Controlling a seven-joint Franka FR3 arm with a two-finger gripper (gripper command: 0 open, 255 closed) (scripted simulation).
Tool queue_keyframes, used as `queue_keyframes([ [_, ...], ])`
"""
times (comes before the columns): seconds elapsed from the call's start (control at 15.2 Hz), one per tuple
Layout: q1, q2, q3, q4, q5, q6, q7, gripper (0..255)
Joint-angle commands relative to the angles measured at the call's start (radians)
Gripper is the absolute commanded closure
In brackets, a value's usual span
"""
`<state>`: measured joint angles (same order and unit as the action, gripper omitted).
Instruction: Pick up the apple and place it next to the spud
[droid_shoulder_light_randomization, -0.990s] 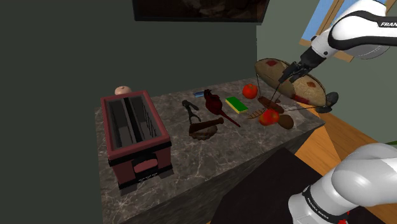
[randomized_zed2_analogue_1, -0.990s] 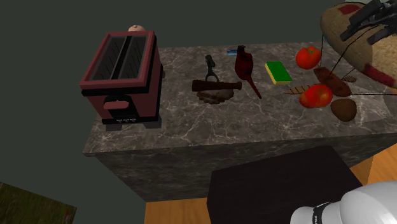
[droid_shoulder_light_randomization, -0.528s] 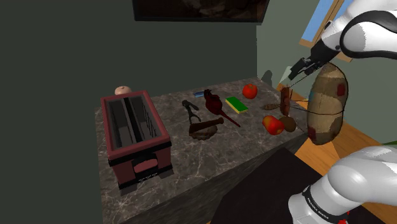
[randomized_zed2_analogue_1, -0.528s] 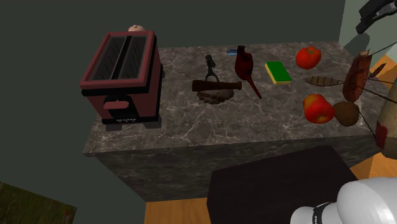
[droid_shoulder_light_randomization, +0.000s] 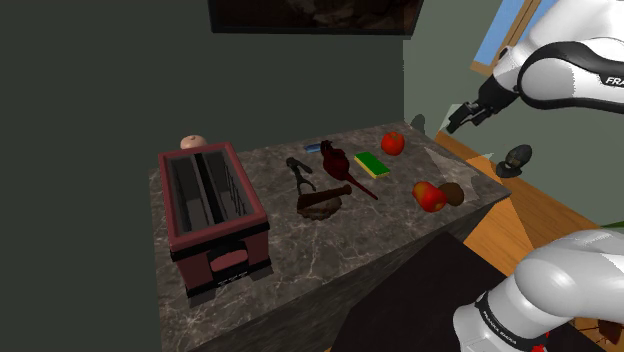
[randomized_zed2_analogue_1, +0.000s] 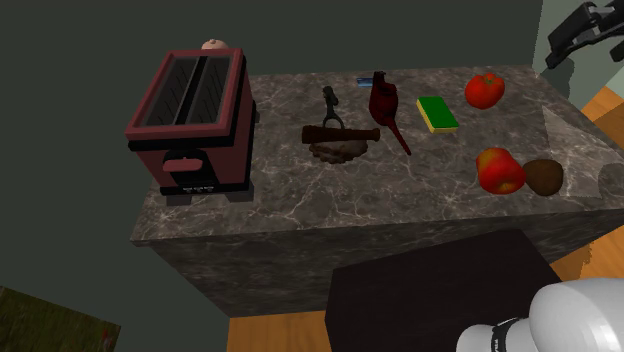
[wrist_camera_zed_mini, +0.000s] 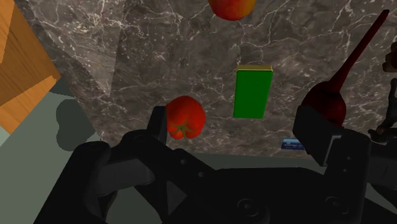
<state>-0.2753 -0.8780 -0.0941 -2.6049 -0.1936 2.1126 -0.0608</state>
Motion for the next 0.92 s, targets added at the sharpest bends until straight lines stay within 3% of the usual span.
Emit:
queue_keyframes([
  [0.0, 0.0, 0.003, -0.001, -0.003, -0.001, 0.006, 0.0, 0],
  [0.33, 0.0, 0.003, -0.001, -0.003, -0.001, 0.006, 0.0, 0],
  [0.4, 0.0, 0.003, -0.001, -0.003, -0.001, 0.006, 0.0, 255],
  [0.86, 0.0, 0.003, -0.001, -0.003, -0.001, 0.006, 0.0, 255],
])
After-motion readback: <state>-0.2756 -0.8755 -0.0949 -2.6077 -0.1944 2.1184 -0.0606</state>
